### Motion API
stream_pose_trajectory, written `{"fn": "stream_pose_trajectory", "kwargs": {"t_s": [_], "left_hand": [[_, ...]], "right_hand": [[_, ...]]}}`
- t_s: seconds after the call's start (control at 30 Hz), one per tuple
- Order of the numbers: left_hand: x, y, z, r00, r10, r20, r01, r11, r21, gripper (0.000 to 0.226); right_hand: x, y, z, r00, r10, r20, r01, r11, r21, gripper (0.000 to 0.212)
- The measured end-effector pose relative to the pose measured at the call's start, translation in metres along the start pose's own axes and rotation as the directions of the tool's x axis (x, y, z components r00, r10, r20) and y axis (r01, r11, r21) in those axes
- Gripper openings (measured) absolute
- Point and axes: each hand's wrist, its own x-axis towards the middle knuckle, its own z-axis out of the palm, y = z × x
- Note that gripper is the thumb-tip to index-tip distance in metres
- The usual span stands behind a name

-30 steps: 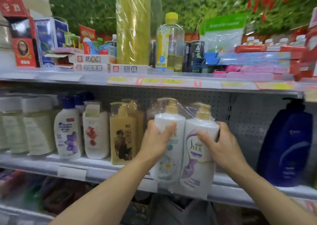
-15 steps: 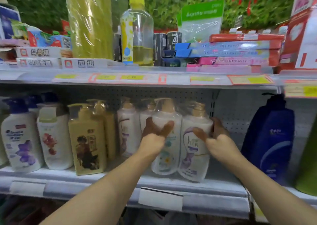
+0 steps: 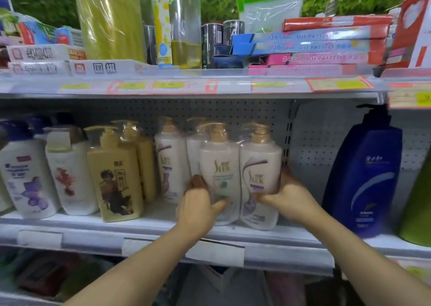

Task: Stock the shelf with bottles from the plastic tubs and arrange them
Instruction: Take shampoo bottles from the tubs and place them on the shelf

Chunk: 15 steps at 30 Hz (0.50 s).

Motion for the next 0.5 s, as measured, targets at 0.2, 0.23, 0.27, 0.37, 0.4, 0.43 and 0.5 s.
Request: {"fn": "stream_pose_trajectory", "kwargs": {"t_s": [0.2,0.23,0.27,0.37,0.4,0.43,0.5], "left_hand": [[0.003,0.007,0.012,1.000,0.010,-0.030,-0.010,1.000,0.001,0.054],[0.004,0.010,0.015,0.999,0.011,-0.035,-0.011,1.000,0.002,0.053],[0.006,0.013,0.019,0.999,0.014,-0.040,-0.013,1.000,0.006,0.052],[0.016,0.022,0.032,0.999,-0.021,-0.024,0.022,0.999,0.036,0.056],[0.019,0.025,0.036,0.999,-0.047,-0.012,0.048,0.998,0.049,0.055],[0.022,0.028,0.039,0.997,-0.072,-0.005,0.072,0.996,0.061,0.052],[0.028,0.033,0.044,0.996,-0.092,-0.012,0.093,0.991,0.091,0.050]], "right_hand": [[0.013,0.021,0.000,0.995,0.096,-0.012,-0.097,0.994,-0.055,0.063],[0.017,0.023,-0.001,0.993,0.121,-0.010,-0.122,0.992,-0.044,0.061],[0.021,0.025,-0.002,0.989,0.144,-0.011,-0.144,0.989,-0.038,0.057],[0.032,0.033,-0.006,0.984,0.173,-0.040,-0.175,0.984,-0.046,0.051],[0.035,0.035,-0.007,0.982,0.179,-0.055,-0.182,0.982,-0.056,0.054],[0.039,0.038,-0.008,0.981,0.178,-0.070,-0.183,0.981,-0.064,0.056],[0.045,0.041,-0.009,0.982,0.169,-0.086,-0.176,0.981,-0.079,0.056]]}}
